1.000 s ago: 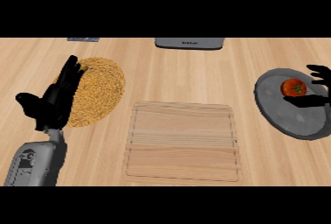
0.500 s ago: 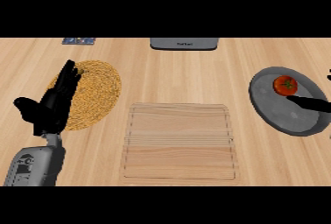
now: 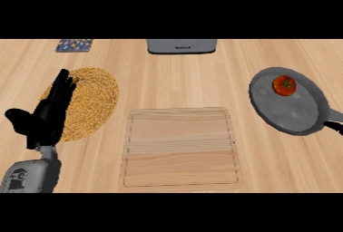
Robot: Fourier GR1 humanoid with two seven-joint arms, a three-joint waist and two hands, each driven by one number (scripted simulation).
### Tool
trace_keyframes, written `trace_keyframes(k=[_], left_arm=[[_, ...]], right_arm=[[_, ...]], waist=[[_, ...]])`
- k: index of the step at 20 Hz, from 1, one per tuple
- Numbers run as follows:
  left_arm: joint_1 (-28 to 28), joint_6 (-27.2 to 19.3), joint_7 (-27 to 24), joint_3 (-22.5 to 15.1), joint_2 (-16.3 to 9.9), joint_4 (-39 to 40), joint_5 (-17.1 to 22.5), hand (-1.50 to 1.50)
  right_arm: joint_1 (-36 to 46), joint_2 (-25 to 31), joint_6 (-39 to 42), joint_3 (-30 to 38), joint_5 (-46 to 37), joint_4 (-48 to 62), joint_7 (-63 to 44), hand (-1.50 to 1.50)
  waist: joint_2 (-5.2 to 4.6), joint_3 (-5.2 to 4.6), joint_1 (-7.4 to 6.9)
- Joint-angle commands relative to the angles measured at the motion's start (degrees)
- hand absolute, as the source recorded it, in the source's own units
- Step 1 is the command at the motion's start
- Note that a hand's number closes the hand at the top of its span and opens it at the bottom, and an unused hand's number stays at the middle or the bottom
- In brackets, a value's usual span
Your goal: Pick the tomato from the cutting board and place it in the pan
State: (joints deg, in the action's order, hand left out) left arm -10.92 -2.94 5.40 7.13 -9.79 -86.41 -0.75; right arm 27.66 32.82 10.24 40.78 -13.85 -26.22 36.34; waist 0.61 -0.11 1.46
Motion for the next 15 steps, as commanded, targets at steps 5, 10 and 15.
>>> trace_keyframes(k=[5, 10, 15], left_arm=[[1.2, 0.0, 0.4, 1.3, -0.8, -0.8, 0.4, 0.00], [1.5, 1.3, 0.5, 2.5, -2.2, -1.3, 1.5, 0.00], [0.4, -0.3, -1.1, 0.3, 0.2, 0.8, -0.6, 0.00]], right_arm=[[-16.7, -0.8, 14.1, 1.8, 7.8, -18.4, -0.7, -1.50], [-29.0, -7.3, 16.6, 2.4, 11.9, -36.0, -6.1, -1.50], [-38.1, -14.8, 13.6, 2.0, 13.3, -57.8, -16.2, -1.50]], waist=[[0.39, -0.22, 1.61], [0.10, -0.18, 0.81], [-0.27, -0.16, 0.47]])
